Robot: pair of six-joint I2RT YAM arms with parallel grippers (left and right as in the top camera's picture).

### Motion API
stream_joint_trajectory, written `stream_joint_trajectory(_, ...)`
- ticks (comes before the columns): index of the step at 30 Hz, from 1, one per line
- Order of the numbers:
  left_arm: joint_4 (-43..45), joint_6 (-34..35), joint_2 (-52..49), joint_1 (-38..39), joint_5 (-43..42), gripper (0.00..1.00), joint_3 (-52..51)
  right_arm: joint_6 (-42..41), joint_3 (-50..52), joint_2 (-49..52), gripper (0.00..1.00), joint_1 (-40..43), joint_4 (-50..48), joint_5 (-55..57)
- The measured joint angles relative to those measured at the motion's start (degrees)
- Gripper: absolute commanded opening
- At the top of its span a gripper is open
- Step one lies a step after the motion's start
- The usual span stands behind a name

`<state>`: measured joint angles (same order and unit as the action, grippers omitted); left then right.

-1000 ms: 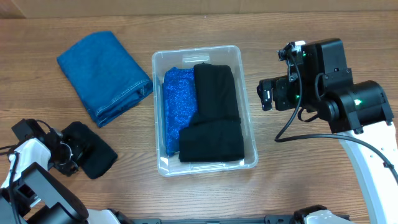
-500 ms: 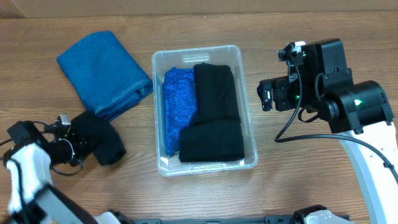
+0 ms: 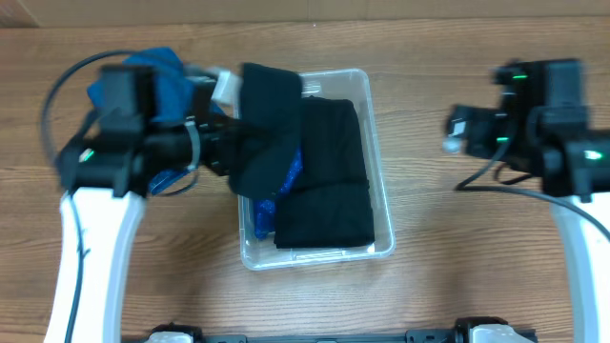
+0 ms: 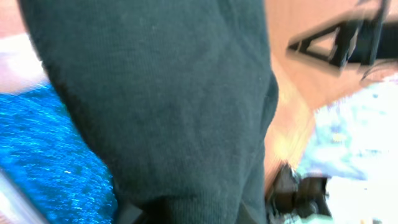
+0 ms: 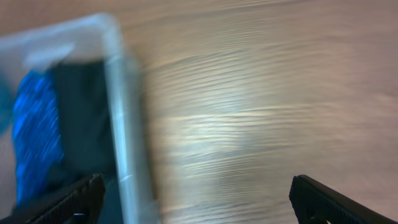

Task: Pack container
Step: 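Place the black cloth into the container with the left gripper, release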

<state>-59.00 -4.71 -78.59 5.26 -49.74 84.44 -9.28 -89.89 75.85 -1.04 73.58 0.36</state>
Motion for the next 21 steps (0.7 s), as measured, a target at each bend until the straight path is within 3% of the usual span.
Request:
stream_joint_trajectory(2, -3.2, -2.2, -4.3, 4.1, 1.6, 0.04, 1.6, -2.8, 0.0, -2.0, 1.0, 10.7, 1.2, -2.1)
stream_joint_trajectory(6, -14.1, -15.8, -17.8, 15.5, 9.6, 0.04, 3.1, -3.6, 0.0, -2.2, 1.0, 11.9, 1.0, -4.1)
stream_joint_trajectory(11, -16.9, -31.5, -23.1, 22.4, 18.9, 0.04, 3.1, -3.8, 0.0, -2.2, 1.0, 11.9, 1.0, -4.7)
stream_joint_trajectory(14, -16.9, -34.7, -23.3, 23.1, 23.3, 0.04, 3.1, -3.8, 0.0, -2.2, 1.0, 11.9, 1.0, -4.6)
stream_joint_trajectory(20, -19.5, -36.0, -30.2, 25.8, 23.6, 0.04, 2.4, -4.0, 0.0, -2.2, 1.0, 11.9, 1.0, -4.7)
stream_joint_trajectory(21, -20.0, -36.0, -31.5, 26.7, 23.6, 0.08, 2.3, -4.0, 0.0, -2.2, 1.0, 11.9, 1.0, -4.7)
